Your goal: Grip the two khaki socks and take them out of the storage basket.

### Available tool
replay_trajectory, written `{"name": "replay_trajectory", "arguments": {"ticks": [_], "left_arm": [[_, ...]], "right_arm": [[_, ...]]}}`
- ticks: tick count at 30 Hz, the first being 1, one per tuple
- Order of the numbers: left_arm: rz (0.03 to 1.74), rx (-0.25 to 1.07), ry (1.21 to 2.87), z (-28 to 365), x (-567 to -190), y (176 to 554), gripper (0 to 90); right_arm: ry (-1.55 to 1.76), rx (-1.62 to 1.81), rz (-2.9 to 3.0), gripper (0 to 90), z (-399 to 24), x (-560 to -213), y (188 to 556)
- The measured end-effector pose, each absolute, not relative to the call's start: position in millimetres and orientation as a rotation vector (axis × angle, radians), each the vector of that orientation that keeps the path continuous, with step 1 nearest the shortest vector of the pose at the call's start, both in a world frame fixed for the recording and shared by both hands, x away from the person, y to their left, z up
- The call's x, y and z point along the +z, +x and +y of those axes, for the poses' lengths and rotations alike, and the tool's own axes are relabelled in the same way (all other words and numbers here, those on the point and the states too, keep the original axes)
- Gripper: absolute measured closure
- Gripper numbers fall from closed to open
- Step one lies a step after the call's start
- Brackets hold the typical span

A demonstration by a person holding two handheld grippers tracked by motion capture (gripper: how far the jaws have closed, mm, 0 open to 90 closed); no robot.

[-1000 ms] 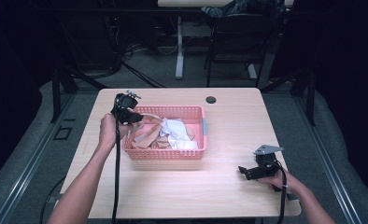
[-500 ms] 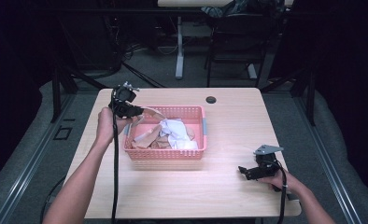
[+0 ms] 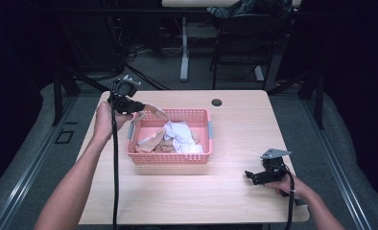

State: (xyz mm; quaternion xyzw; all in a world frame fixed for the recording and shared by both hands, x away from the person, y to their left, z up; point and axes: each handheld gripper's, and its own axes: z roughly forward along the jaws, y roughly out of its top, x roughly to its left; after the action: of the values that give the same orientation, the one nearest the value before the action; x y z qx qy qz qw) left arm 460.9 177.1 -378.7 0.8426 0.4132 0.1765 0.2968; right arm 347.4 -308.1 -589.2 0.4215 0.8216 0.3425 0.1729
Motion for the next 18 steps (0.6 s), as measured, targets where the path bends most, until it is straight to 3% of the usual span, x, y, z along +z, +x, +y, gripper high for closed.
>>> {"name": "replay_trajectory", "arguments": {"ticks": [18], "left_arm": [[1.151,0.493,2.202,213,-350,459,86.0]], "right_arm": [[1.187,0.963,2.333,0.0,-308,-589,348]]}}
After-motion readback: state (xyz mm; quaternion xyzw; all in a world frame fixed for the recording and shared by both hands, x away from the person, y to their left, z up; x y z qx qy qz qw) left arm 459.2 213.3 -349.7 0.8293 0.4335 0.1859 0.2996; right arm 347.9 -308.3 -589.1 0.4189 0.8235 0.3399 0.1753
